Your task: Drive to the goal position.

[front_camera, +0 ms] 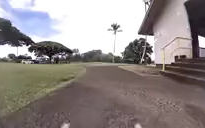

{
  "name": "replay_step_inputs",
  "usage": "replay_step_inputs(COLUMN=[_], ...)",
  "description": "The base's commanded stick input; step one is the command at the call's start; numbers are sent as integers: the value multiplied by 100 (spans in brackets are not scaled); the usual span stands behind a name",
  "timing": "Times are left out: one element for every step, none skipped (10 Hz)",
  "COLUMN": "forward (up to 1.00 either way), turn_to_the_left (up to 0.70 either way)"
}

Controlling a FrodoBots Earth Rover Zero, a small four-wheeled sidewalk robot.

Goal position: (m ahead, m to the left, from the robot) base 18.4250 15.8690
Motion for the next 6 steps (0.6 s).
replay_step_inputs(forward=[70,70,70,70,70,70], turn_to_the_left=[0,0,0,0,0,0])
